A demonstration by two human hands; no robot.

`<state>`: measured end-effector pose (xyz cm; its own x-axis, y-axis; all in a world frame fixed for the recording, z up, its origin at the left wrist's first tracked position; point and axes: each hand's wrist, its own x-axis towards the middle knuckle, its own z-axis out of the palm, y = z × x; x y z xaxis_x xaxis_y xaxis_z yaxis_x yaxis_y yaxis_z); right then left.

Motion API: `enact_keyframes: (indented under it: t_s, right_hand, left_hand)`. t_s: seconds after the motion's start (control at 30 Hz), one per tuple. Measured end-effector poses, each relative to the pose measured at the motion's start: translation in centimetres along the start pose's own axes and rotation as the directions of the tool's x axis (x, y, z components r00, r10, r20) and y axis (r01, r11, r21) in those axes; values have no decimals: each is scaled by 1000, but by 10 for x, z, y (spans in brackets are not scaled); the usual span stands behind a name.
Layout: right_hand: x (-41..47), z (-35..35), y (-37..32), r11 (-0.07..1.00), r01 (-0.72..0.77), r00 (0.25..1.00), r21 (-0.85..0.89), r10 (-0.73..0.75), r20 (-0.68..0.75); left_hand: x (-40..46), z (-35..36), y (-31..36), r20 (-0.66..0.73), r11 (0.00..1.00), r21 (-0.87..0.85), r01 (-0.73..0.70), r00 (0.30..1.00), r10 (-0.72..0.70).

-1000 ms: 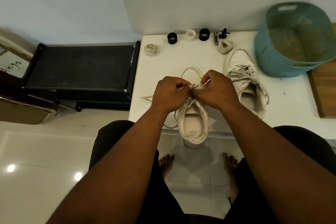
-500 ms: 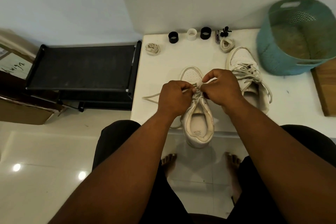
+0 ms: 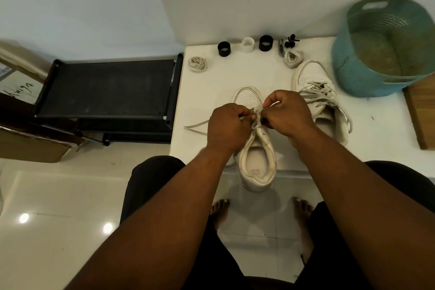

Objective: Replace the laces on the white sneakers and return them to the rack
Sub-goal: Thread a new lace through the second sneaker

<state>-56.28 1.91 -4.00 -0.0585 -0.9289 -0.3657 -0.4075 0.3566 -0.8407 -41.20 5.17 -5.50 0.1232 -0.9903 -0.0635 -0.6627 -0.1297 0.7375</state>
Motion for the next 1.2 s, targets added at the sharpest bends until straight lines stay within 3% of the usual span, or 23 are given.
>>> enact_keyframes:
  t_s: [0.27,0.43,0.57,0.63,0.7,0.77,0.8,0.87,0.97,1.03,1.2]
  right_hand:
    - [1,-5,1,980,157,987,-126,-151,55]
    - [0,-2,2,934,267,962,-239,-243,126]
    - [4,-13,-3,937,258,965,-236,-260,22]
    - [6,-24,-10,970,232,967,-66,-238,-89]
    - [1,-29,-20,927,172,984,332,-146,-103]
    - [-5,-28,-25,850,130,991,510,-117,-58]
    - [-7,-27,-25,881,151,989,448,-138,-62]
    - [-8,-23,-22,964,244,969,106,-240,-52]
    - [-10,-18,-16,851,328,945,-409,-294,146]
    - [-13,-18,-17,778,315,949,-543,-244,201]
    - [-18,-29,-28,703,283,959,-653,-190,211]
  left_hand:
    - [5,-8,-7,98,993,-100,67,994,-58]
    - [5,-15,-7,150,995,-98,25,989,-10]
    - [0,-24,-8,94,997,-70,-41,994,47]
    - [-1,-34,-7,145,984,-170,-47,987,72]
    - [-4,-46,-5,321,969,-243,-35,940,114]
    - [-8,-48,-4,435,989,-121,-80,892,126]
    - [-9,-45,-4,439,993,-39,-111,891,117]
    - [-13,-36,-6,385,988,54,-142,916,110]
    - [-20,-26,-9,297,994,11,-112,949,104]
    - [-27,-20,-13,211,993,-6,-118,971,116]
    - [-40,-2,-18,-16,976,-164,-145,989,145]
